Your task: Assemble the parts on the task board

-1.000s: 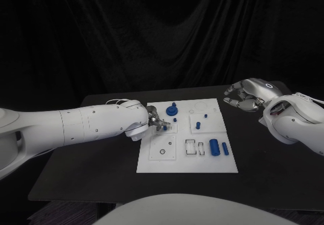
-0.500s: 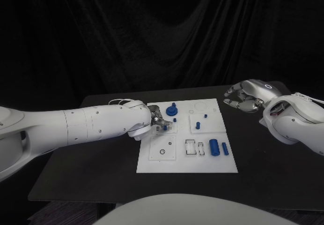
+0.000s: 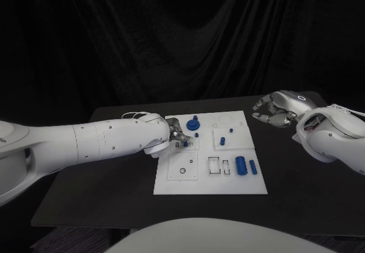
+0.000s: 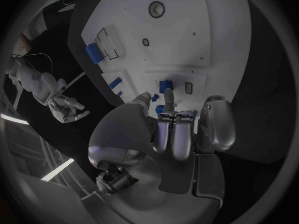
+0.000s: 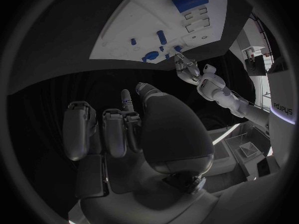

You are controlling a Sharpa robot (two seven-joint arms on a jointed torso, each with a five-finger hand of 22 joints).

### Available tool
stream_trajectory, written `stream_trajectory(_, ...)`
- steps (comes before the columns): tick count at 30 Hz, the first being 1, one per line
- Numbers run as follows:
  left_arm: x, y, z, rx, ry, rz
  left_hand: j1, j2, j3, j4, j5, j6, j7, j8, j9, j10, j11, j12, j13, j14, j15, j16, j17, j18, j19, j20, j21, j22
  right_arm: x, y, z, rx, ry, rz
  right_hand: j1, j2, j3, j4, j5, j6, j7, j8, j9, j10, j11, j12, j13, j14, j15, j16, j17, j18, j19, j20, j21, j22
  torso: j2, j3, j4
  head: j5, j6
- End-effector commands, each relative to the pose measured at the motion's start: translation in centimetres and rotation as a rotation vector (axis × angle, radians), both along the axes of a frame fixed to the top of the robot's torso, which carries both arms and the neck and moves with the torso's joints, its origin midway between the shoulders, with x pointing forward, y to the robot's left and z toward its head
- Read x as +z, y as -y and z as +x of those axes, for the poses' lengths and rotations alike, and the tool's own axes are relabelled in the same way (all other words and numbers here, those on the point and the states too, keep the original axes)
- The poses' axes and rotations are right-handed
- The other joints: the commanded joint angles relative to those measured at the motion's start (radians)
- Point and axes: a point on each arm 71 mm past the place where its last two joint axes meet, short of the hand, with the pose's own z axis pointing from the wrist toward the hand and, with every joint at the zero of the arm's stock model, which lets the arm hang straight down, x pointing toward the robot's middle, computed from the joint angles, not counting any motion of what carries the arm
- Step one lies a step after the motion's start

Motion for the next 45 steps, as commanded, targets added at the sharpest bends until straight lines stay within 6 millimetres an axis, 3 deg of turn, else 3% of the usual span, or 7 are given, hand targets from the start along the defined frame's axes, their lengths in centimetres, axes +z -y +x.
stream_trajectory(1, 0.0, 0.1, -0.1, -0.007, 0.007, -0.010, 0.009, -0.004, -0.001, -0.009, 0.007, 0.004, -0.002, 0.018, 0.020, 0.107, -0.009, -0.004, 0.263, 0.104, -0.010, 0.003, 0.263, -0.006, 0.025, -0.011, 0.001, 0.168, -0.2, 0.2, 0.1, -0.023, -0.022, -0.016, -0.001, 0.007, 0.006, -0.002, 0.004, 0.004, 0.001, 0.000, -0.001, 0.067, -0.004, 0.000, 0.210, 0.066, -0.006, 0.000, 0.085, -0.007, 0.035, 0.000, -0.006, 0.201, -0.001, 0.0000, 0.0004, 0.002, 0.000)
stream_trajectory(8, -0.1, 0.0, 0.0, -0.006, 0.003, -0.007, 0.008, -0.006, 0.000, -0.012, 0.007, -0.005, -0.003, 0.024, 0.031, 0.107, -0.010, -0.004, 0.263, 0.104, -0.011, 0.003, 0.263, -0.005, 0.024, -0.012, -0.002, 0.168, -0.3, 0.2, 0.1, -0.030, -0.035, -0.020, 0.001, 0.008, 0.007, -0.002, 0.008, 0.003, 0.001, -0.001, -0.001, 0.065, -0.003, -0.001, 0.208, 0.065, -0.006, -0.001, 0.082, -0.007, 0.034, 0.000, -0.009, 0.200, -0.001, 0.0003, -0.0008, 0.002, 0.000)
stream_trajectory(14, -0.1, 0.1, 0.0, -0.012, 0.009, -0.014, 0.000, -0.006, -0.001, -0.013, -0.021, -0.030, 0.002, 0.023, 0.042, 0.107, -0.007, -0.004, 0.263, 0.104, -0.009, 0.003, 0.263, -0.005, 0.023, -0.012, -0.008, 0.166, -0.4, 0.3, 0.2, -0.034, -0.044, -0.026, 0.002, 0.008, 0.008, -0.003, 0.010, 0.003, 0.001, -0.001, -0.001, 0.064, -0.003, -0.002, 0.206, 0.065, -0.006, -0.002, 0.080, -0.006, 0.033, 0.000, -0.012, 0.199, 0.000, 0.0008, -0.0011, 0.001, 0.000)
stream_trajectory(32, -0.9, 0.1, 0.0, -0.026, -0.030, 0.007, -0.008, -0.004, -0.002, -0.014, -0.046, -0.055, 0.011, 0.008, 0.035, 0.107, 0.001, -0.004, 0.263, 0.104, -0.003, 0.003, 0.263, -0.003, 0.019, -0.007, -0.018, 0.164, -0.6, 0.3, 0.2, -0.044, -0.064, -0.032, 0.004, 0.009, 0.009, -0.004, 0.011, 0.003, 0.001, -0.001, -0.001, 0.063, -0.003, -0.003, 0.205, 0.064, -0.006, -0.003, 0.078, -0.006, 0.032, 0.000, -0.013, 0.198, 0.000, 0.0005, 0.0000, -0.001, 0.000)
stream_trajectory(42, -1.1, 0.1, 0.1, -0.027, -0.032, 0.009, 0.000, 0.006, 0.011, -0.023, -0.007, -0.055, 0.013, -0.003, 0.024, 0.107, 0.003, -0.004, 0.263, 0.104, 0.000, 0.003, 0.263, -0.003, 0.018, -0.004, -0.020, 0.164, -0.6, 0.3, 0.2, -0.047, -0.071, -0.037, 0.005, 0.009, 0.010, -0.004, 0.013, 0.003, 0.001, -0.001, -0.001, 0.062, -0.003, -0.003, 0.204, 0.063, -0.006, -0.005, 0.076, -0.005, 0.031, 0.000, -0.016, 0.198, 0.000, 0.0011, -0.0008, -0.001, 0.000)
stream_trajectory(45, -1.1, 0.2, 0.2, -0.029, -0.025, 0.002, 0.007, 0.011, 0.025, -0.030, 0.029, -0.053, 0.012, -0.008, 0.019, 0.107, 0.003, -0.004, 0.263, 0.104, 0.000, 0.003, 0.263, -0.002, 0.017, -0.003, -0.022, 0.164, -0.6, 0.3, 0.2, -0.048, -0.073, -0.038, 0.006, 0.009, 0.011, -0.005, 0.013, 0.004, 0.001, -0.001, -0.002, 0.061, -0.003, -0.004, 0.203, 0.063, -0.006, -0.005, 0.075, -0.005, 0.031, 0.000, -0.016, 0.198, 0.000, 0.0013, -0.0004, -0.002, 0.000)
